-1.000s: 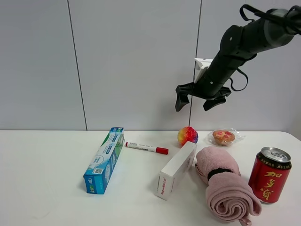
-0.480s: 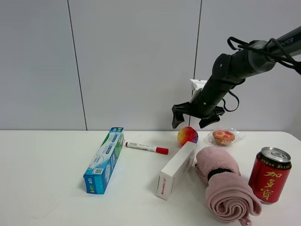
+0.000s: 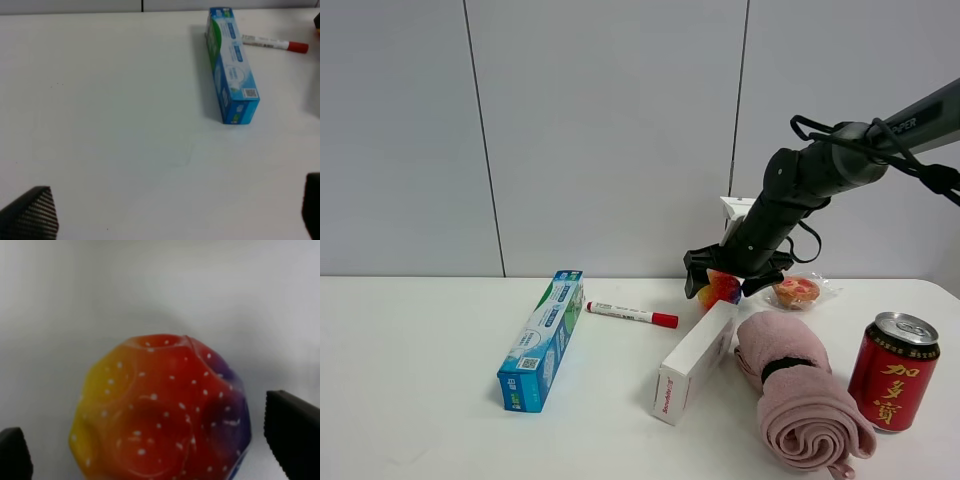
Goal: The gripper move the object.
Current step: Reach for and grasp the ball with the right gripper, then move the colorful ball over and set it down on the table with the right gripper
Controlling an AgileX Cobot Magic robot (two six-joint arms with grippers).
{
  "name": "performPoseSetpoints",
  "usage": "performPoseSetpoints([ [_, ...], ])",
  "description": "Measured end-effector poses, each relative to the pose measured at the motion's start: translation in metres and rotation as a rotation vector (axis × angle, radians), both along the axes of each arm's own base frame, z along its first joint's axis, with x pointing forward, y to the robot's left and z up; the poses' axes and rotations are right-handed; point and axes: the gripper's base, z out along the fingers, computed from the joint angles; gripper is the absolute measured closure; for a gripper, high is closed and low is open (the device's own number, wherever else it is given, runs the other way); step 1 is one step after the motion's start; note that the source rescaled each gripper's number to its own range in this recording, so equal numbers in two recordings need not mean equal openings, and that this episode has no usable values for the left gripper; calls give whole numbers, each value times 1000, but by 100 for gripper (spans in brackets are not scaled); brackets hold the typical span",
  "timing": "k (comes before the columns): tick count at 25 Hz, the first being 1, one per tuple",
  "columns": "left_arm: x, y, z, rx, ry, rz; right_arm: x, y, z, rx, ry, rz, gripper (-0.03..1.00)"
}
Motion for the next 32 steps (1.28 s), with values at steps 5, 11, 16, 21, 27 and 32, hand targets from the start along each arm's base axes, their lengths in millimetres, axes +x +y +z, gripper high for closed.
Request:
performPoseSetpoints([
  [5, 0, 0, 0, 0, 0, 0, 3, 0, 2, 8, -28, -7, 23],
  [11, 0, 0, 0, 0, 0, 0, 3, 0, 2, 10, -31, -9, 93],
  [16, 0, 0, 0, 0, 0, 0, 1, 2, 3, 49, -7, -27, 97],
  [21, 0, 0, 0, 0, 0, 0, -1, 6, 21, 131, 2, -58, 97],
  [27, 0, 0, 0, 0, 0, 0, -17, 6, 94, 152, -70, 0, 97],
  [32, 0, 0, 0, 0, 0, 0, -50, 5, 165, 151, -99, 116, 97],
])
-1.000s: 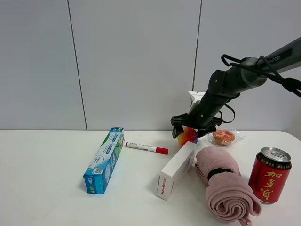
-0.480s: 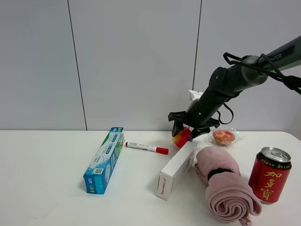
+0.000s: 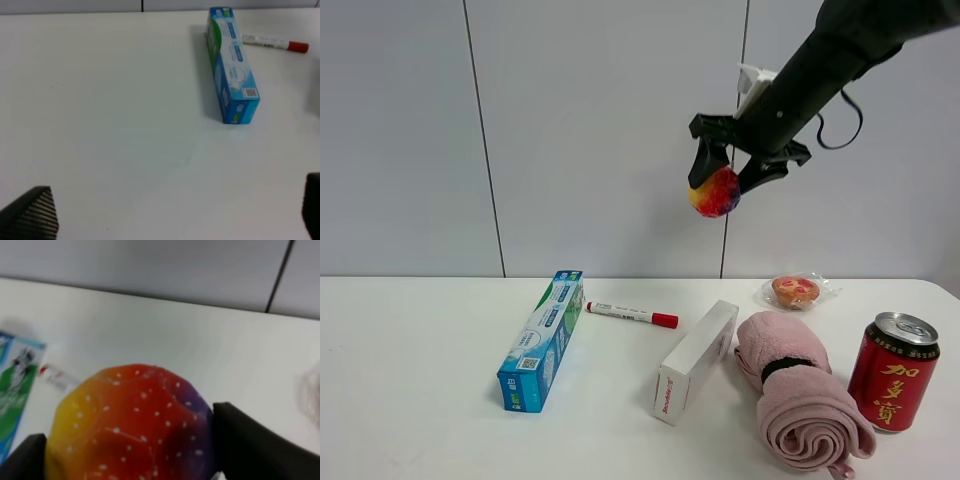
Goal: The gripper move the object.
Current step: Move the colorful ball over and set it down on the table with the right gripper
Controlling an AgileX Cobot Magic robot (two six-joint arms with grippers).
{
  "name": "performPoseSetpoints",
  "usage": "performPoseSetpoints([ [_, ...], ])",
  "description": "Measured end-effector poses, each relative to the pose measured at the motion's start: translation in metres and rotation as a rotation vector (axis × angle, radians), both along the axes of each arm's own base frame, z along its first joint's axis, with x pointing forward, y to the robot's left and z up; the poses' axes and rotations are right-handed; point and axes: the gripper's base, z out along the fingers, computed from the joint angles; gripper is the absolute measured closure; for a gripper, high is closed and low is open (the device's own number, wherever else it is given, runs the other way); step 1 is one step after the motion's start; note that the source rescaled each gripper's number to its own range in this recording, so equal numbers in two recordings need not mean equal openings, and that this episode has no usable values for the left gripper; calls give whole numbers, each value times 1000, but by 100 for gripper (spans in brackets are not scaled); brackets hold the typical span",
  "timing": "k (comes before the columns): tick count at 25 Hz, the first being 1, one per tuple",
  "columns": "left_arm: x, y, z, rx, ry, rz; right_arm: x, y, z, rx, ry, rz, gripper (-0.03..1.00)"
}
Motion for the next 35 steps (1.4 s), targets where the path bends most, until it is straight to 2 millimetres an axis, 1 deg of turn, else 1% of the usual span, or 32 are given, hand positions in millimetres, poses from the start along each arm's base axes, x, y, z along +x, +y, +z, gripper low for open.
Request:
performPoseSetpoints([
  [2, 0, 0, 0, 0, 0, 0, -20, 5, 20, -13, 26, 96, 97],
  [3, 0, 0, 0, 0, 0, 0, -28, 8, 27, -17, 39, 141, 97],
  [5, 0, 0, 0, 0, 0, 0, -45, 18, 36, -22, 76, 241, 97],
  [7, 0, 0, 0, 0, 0, 0, -60, 32, 40, -31, 109, 340, 97],
  [10, 0, 0, 0, 0, 0, 0, -78, 57, 39, -63, 140, 476, 97],
  [15, 0, 0, 0, 0, 0, 0, -114, 109, 35, -197, 79, 713, 97],
  [19, 0, 0, 0, 0, 0, 0, -141, 142, 32, -336, 10, 837, 97],
  [21, 0, 0, 0, 0, 0, 0, -147, 152, 32, -370, -37, 863, 97],
  [23, 0, 0, 0, 0, 0, 0, -149, 158, 33, -365, -79, 858, 97],
  [26, 0, 0, 0, 0, 0, 0, -141, 162, 34, -351, -139, 786, 97],
  [28, 0, 0, 0, 0, 0, 0, -133, 166, 25, -358, -155, 749, 97],
  [30, 0, 0, 0, 0, 0, 0, -124, 170, 6, -398, -134, 738, 97],
  [31, 0, 0, 0, 0, 0, 0, -118, 174, -11, -424, -111, 733, 97],
  [35, 0, 0, 0, 0, 0, 0, -96, 187, -64, -453, -91, 672, 97],
])
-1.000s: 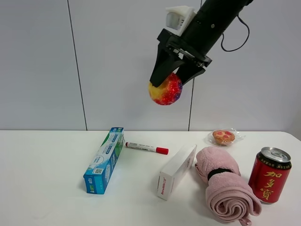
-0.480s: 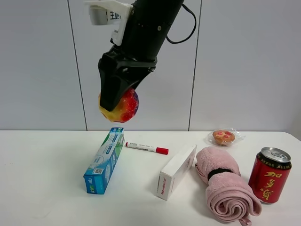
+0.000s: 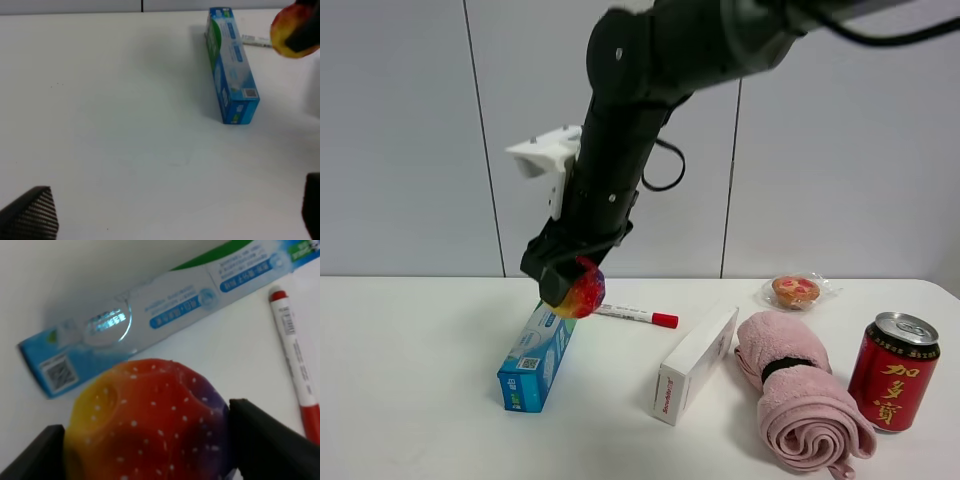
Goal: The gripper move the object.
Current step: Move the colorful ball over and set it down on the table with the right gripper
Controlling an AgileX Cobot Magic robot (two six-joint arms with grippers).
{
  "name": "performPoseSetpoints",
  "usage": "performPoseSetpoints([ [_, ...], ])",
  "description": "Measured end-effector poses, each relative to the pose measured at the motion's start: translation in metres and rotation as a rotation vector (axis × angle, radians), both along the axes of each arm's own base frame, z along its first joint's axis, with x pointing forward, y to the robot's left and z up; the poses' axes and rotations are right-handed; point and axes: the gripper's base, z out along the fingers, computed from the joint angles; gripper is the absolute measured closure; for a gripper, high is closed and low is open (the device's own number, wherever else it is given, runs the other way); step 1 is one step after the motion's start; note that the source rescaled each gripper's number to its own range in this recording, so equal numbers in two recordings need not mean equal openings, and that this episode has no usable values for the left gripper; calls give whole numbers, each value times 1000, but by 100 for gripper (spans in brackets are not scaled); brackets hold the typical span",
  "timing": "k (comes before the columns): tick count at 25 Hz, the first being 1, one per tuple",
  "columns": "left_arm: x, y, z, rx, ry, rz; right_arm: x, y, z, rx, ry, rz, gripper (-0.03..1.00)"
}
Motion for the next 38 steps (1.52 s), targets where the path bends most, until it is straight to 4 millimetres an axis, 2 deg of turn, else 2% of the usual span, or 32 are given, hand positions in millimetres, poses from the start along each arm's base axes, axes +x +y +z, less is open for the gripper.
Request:
performPoseSetpoints([
  [2, 0, 0, 0, 0, 0, 0, 6, 4, -17, 9, 2, -43, 97],
  [4, 0, 0, 0, 0, 0, 0, 9, 5, -26, 15, 9, -84, 97],
  [11, 0, 0, 0, 0, 0, 0, 12, 0, -27, -35, -17, -133, 97],
  [17, 0, 0, 0, 0, 0, 0, 15, -11, -29, -99, 3, -254, 97],
  [26, 0, 0, 0, 0, 0, 0, 50, -51, -31, -8, 43, -432, 97],
  [30, 0, 0, 0, 0, 0, 0, 58, -53, -31, 68, 52, -410, 97],
  [32, 0, 0, 0, 0, 0, 0, 57, -50, -36, 84, 72, -391, 97],
  [38, 0, 0, 0, 0, 0, 0, 59, -46, -75, 38, 144, -377, 97],
])
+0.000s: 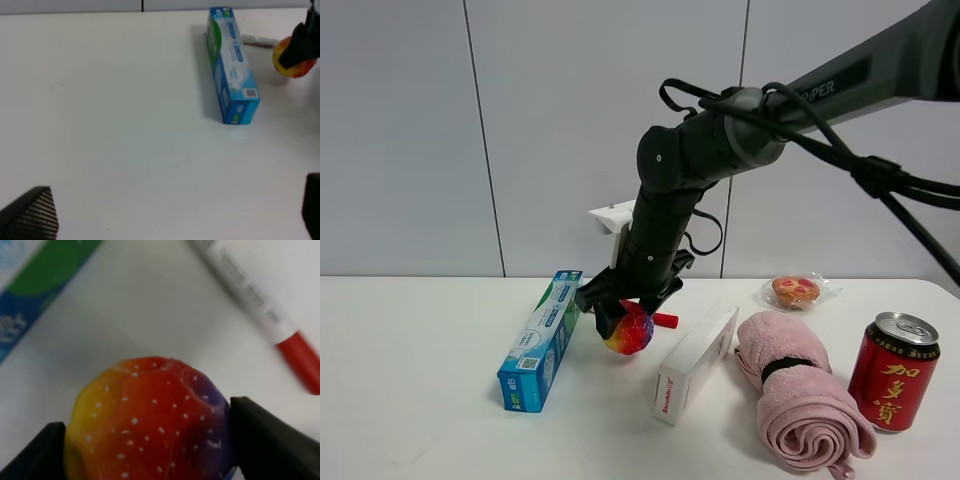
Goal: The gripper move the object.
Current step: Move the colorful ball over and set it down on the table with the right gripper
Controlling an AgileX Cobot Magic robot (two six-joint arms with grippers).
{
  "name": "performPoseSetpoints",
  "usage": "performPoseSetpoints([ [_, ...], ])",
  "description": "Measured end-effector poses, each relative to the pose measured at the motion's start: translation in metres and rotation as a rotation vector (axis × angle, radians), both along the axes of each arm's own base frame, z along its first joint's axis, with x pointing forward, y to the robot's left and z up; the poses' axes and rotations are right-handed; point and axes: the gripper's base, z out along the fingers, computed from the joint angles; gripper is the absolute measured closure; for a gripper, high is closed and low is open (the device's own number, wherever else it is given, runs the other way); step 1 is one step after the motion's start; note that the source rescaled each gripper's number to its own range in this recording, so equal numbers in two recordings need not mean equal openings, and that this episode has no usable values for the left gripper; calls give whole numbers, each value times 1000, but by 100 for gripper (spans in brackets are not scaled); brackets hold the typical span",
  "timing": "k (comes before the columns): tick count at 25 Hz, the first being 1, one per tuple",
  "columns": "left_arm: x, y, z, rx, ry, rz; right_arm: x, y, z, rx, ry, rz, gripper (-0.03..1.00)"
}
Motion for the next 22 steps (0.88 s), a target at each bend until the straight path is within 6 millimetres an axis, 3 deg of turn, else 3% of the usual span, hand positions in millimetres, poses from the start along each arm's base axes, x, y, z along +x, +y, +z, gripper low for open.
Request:
performPoseSetpoints([
  [6, 0, 0, 0, 0, 0, 0, 0, 0, -16, -26, 25, 20, 97],
  [22, 0, 0, 0, 0, 0, 0, 0, -2, -17, -63, 17, 35, 97],
])
